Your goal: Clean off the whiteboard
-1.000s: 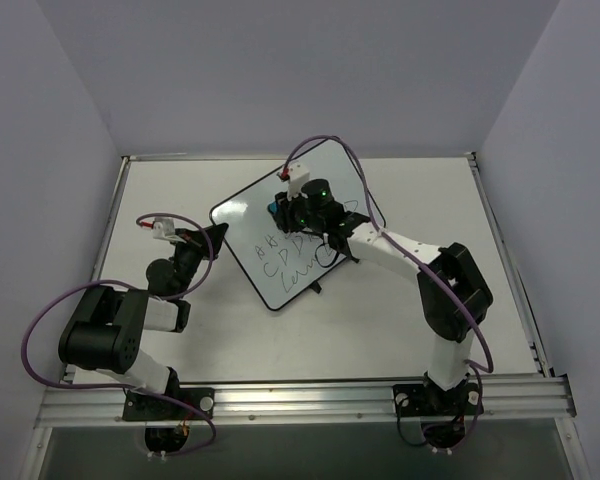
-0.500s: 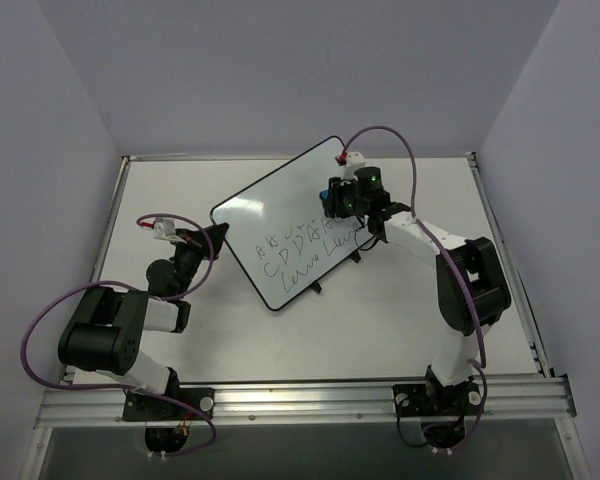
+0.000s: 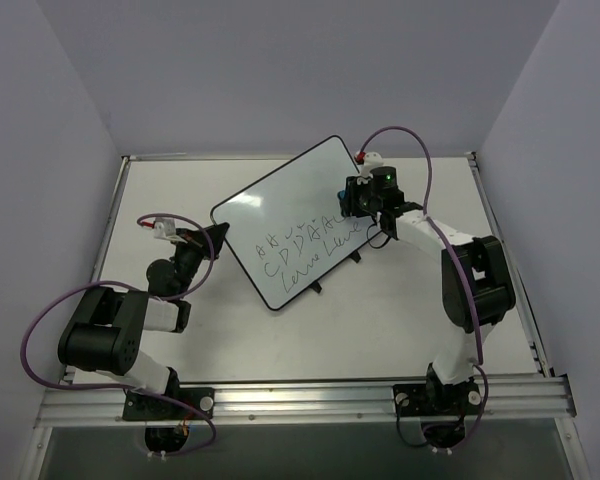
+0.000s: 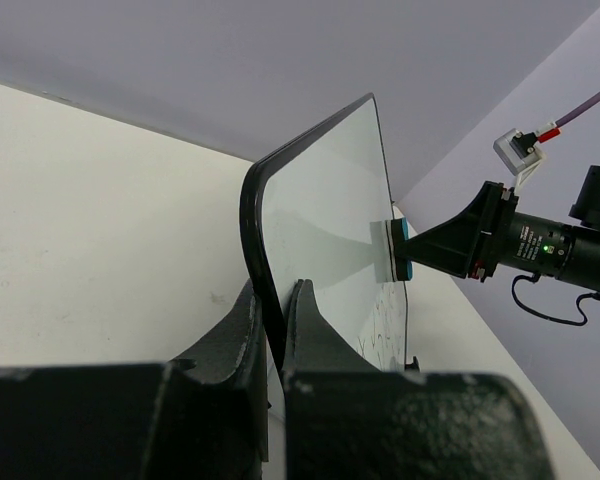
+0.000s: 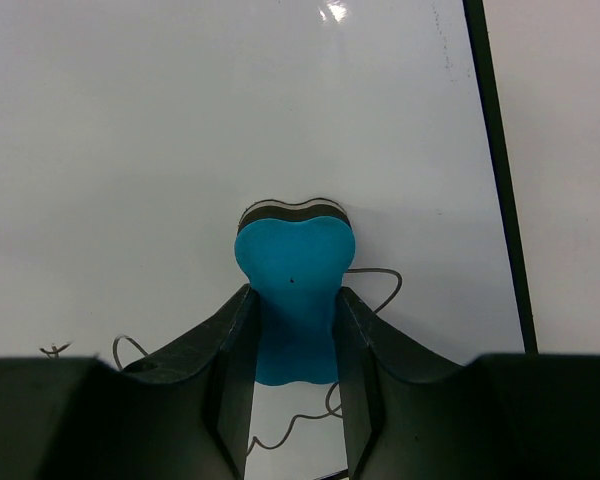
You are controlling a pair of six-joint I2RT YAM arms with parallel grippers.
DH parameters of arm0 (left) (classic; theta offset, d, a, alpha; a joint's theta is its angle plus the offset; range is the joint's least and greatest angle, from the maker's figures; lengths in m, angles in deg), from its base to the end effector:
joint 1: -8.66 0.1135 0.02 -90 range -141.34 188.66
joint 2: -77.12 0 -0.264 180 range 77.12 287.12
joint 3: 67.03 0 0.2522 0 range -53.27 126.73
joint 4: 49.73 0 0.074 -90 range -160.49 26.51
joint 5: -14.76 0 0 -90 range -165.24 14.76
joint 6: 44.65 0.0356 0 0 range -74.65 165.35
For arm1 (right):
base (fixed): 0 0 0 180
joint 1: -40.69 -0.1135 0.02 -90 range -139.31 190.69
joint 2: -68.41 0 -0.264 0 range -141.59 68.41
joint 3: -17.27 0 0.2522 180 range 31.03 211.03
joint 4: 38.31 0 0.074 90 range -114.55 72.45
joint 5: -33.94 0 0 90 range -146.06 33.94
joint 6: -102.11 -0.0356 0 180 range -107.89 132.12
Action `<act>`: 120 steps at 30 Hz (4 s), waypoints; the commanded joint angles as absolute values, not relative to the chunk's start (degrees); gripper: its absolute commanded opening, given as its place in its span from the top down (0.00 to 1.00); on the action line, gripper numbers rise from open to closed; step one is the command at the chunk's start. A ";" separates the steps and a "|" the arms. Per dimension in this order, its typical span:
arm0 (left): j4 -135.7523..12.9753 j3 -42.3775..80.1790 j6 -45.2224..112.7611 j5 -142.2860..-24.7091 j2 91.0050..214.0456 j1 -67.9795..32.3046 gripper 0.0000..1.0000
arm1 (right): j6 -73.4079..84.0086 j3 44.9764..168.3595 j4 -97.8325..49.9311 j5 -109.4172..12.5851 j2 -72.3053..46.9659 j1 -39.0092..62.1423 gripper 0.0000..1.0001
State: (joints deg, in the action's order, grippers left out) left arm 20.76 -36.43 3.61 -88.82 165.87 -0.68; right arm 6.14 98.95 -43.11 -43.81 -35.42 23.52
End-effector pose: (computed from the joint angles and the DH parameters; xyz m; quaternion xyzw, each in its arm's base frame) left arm 0.2487 -0.0494 0.1864 -0.0853 0.6236 -0.4004 0.6660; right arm 0.3996 0.1314 0.2423 -0.1411 0.7911 0.2023 0.5598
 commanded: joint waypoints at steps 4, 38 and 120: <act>17.98 -37.80 19.16 -94.57 167.65 -2.85 0.98 | 4.29 98.53 -41.95 -45.16 -36.88 26.28 1.00; 17.72 -37.27 19.33 -94.84 167.65 -3.20 0.98 | 7.02 101.61 -41.95 -50.78 -37.41 -4.38 1.00; 16.31 -37.18 19.60 -94.04 166.59 -3.73 0.98 | 1.74 82.01 -50.47 -63.00 -24.40 0.25 1.00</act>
